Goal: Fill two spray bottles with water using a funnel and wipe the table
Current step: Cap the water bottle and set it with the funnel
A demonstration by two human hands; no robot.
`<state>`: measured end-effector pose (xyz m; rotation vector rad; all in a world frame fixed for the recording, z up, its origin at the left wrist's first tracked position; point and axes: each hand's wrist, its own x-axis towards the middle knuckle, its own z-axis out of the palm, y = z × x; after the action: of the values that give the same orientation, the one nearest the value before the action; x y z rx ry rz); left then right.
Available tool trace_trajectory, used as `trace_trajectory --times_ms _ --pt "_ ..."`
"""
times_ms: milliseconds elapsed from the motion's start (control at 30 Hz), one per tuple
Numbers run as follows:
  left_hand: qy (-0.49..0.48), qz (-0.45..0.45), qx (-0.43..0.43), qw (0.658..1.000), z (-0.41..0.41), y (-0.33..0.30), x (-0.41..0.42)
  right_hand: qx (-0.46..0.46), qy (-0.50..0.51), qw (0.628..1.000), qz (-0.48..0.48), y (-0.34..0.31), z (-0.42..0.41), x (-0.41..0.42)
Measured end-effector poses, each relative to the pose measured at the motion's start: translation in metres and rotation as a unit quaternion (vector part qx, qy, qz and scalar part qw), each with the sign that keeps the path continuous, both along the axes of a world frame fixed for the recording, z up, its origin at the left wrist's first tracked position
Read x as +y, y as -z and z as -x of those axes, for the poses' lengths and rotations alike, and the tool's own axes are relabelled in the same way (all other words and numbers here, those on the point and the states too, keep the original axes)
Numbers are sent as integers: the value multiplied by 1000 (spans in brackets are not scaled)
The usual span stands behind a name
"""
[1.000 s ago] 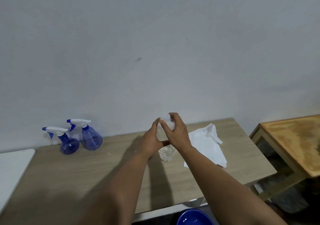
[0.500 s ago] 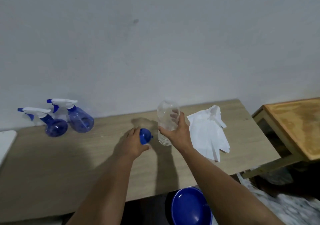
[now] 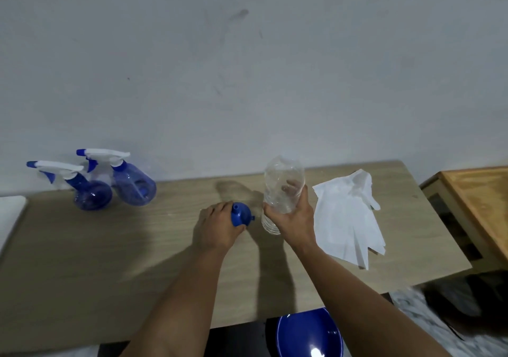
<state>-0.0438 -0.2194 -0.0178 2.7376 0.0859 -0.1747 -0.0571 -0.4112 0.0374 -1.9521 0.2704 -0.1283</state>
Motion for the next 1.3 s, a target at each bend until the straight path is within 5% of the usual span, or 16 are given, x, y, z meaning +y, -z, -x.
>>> trace_trajectory --times_ms 433,933,1300 --pt "7 -11 -8 1000 -73 -47 21 -64 -21 998 -4 -28 -91 31" --pt "2 16 26 1000 -101 -7 30 -33 -57 998 -8 13 -125 44" --pt "-17 -32 5 999 -18 -58 10 36 -96 995 -4 -42 -76 -5"
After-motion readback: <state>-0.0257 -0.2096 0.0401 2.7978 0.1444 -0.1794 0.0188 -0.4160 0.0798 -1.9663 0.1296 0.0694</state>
